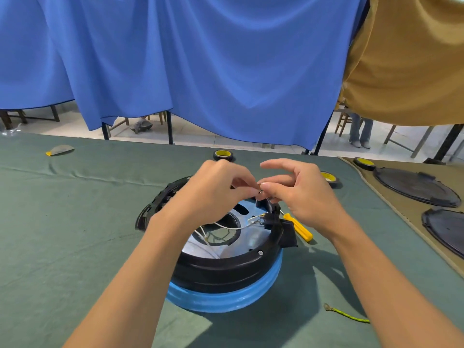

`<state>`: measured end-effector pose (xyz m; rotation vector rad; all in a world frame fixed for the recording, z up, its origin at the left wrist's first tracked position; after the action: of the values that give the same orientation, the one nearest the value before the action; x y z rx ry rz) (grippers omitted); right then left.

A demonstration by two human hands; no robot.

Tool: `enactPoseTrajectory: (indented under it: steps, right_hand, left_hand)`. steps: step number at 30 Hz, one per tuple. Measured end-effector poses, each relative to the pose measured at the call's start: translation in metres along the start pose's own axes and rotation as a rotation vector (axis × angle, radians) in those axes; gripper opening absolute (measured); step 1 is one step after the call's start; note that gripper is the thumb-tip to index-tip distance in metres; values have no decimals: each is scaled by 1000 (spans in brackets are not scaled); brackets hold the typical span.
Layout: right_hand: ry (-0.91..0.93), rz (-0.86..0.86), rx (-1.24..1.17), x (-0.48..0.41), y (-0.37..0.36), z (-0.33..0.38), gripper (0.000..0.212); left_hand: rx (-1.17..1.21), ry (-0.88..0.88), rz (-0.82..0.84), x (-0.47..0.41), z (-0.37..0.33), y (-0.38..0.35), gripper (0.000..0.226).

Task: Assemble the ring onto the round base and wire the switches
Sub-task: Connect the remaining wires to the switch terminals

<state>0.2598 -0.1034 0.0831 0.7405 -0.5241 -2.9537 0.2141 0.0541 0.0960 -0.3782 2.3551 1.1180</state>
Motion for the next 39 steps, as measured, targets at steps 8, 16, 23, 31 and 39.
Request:
enactPoseTrajectory:
  steps: [8,16,23,31,39]
  right_hand:
    - [44,51,57,9,-10,0,45]
    - [32,-210,275,11,4,-19,22]
    - [37,-297,295,28,-8,-24,25]
    - [16,-297,296,29,-9,-25,28]
    - [-31,-272,277,30,-11,-26,30]
  left_hand:
    - [22,56,-34,4,7,-12,9]
    - [-60,142,53,8,11,-15,13]
    - [-126,135,176,13,6,-27,8]
    - [-108,92,235,13,7,-36,8]
    - [-107,72,207,14,4,-37,11]
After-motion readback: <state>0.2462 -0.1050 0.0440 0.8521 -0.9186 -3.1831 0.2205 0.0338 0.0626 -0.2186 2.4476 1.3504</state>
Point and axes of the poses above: each hand's wrist, its own x-axis away from the middle knuckle, its own y-axis out of the back of the hand, z = x × y, the point moved 4 cm from there along -x, towards the middle knuckle, and after that the axes turned 15 degrees about -z, right-handed, at the moved point
